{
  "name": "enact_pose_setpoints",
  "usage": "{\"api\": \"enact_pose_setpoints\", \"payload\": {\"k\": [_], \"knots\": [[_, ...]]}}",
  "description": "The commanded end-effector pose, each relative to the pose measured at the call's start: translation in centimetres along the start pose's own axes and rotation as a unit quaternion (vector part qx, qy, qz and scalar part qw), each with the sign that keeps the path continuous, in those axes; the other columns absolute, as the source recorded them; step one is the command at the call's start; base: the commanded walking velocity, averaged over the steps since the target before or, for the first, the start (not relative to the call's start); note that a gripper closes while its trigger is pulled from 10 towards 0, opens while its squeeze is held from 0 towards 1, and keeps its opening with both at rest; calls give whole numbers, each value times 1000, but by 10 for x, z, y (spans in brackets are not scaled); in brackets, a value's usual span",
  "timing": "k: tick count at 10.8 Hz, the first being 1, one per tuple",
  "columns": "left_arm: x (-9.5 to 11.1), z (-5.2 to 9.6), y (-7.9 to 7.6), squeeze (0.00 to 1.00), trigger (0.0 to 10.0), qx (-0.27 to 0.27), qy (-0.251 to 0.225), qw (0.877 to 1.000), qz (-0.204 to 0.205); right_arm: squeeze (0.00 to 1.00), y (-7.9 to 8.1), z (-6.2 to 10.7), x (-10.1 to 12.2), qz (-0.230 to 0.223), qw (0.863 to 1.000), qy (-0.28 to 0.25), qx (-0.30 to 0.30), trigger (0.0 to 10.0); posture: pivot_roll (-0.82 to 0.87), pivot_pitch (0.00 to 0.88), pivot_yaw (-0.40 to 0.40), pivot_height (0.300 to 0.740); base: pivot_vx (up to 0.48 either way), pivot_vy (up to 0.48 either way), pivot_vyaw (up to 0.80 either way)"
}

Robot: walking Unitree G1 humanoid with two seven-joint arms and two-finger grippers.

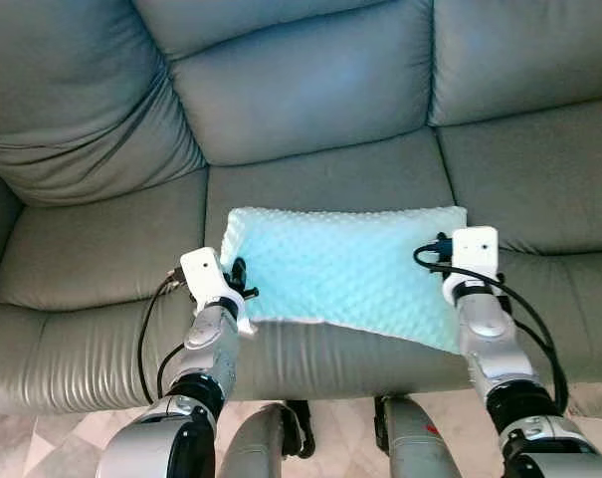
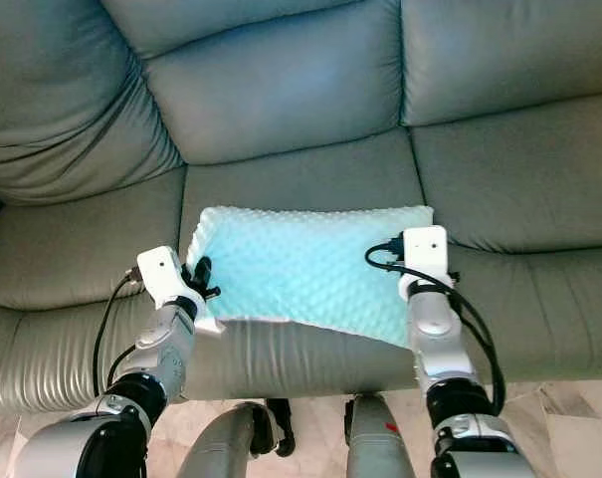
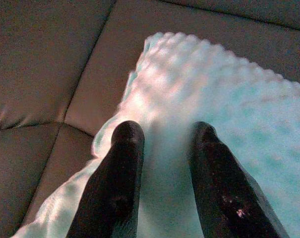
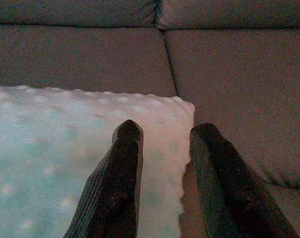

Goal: Move the pillow to the sofa

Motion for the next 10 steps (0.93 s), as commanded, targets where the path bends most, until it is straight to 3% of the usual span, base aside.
{"api": "enact_pose_setpoints", "payload": {"k": [1, 5, 7, 8, 10], "knots": [[-15, 7, 16, 1000, 10000, 26, 21, 999, -2, 1000, 8, 6, -12, -1, 1000, 19, 8, 10000, -162, 442, 255, 740, 0, 0, 0], [-17, 10, 15, 1000, 10000, 17, 15, 1000, 13, 1000, 10, 6, -11, -3, 1000, 17, 12, 10000, -157, 443, 252, 740, 0, 0, 0], [-5, 9, 17, 1000, 10000, -5, -17, 1000, 7, 1000, 11, 10, -8, -7, 1000, 9, 17, 10000, -155, 432, 245, 740, 0, 0, 0], [3, 12, 27, 1000, 10000, -16, -39, 999, -4, 1000, 17, 19, -20, -29, 998, 53, 28, 10000, -161, 420, 239, 740, 0, 0, 0], [10, 25, 51, 1000, 10000, -18, -58, 998, -22, 1000, 21, 37, -28, -14, 997, 61, 49, 10000, -188, 362, 207, 740, 0, 0, 0]]}}
Point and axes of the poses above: a point about 5 cm out from each wrist's last joint towards the gripper, its own z axis pointing back from the gripper into the wrist, its own x axis along the axis of the wrist's last joint, y = z × x, the point moved 1 cm from there along -z, pointing out of the wrist towards the gripper, and after that the axes turned 6 degrees about z, right-handed, at the moved point
